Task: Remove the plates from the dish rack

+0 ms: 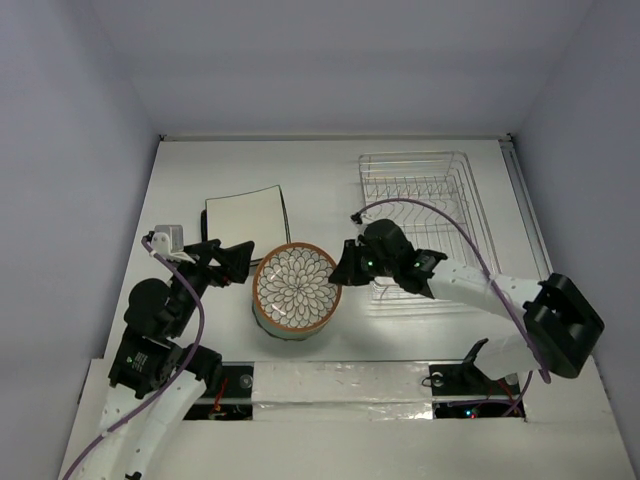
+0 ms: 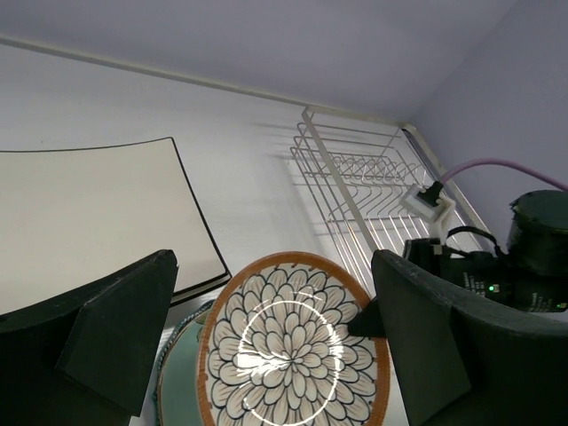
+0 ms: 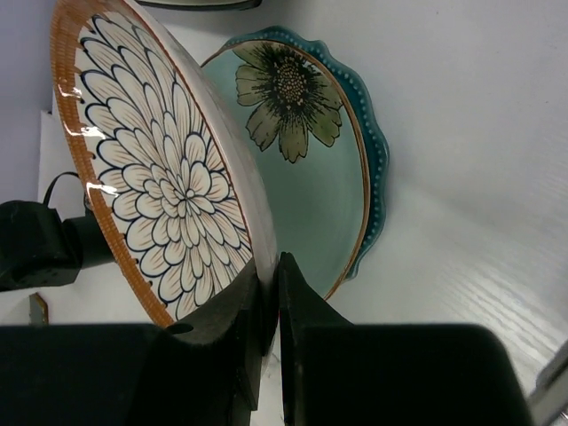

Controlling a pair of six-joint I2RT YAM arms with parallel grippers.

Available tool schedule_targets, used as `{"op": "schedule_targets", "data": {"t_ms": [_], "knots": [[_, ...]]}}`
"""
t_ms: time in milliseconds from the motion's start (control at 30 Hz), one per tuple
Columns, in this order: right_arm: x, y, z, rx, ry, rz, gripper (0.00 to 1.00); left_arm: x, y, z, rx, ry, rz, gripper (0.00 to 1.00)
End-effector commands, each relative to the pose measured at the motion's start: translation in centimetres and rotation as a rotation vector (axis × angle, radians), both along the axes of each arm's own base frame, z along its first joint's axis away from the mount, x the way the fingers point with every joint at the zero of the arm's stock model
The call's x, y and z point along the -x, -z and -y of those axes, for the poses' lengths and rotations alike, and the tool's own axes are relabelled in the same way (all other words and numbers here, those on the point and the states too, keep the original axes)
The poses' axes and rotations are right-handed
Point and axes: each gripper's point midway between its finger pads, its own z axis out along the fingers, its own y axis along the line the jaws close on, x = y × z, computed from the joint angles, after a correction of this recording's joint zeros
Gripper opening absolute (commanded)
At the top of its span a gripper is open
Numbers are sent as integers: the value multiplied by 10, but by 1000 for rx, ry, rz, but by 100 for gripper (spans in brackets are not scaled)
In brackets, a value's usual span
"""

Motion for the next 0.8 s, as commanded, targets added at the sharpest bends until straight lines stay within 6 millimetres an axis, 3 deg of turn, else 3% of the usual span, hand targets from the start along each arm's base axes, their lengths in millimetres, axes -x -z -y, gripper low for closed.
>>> {"op": "schedule_targets", "data": {"t_ms": [0,167,400,533,767], "knots": [[-14,-69,-43,-250,-54,106,0,-1,-13,0,13,-4,30,90],[-8,-37,-51,-209,-77,47,0,-2,-13,0,13,-4,30,92],[2,-13,-58,-188,-103,-11,1,0,-13,0,16,-4,34,93],[5,1,-58,-152,-105,-30,17,1,-14,0,19,-3,38,93],[3,19,-48,-79,-70,-40,28,0,-15,1,15,5,39,93]]}}
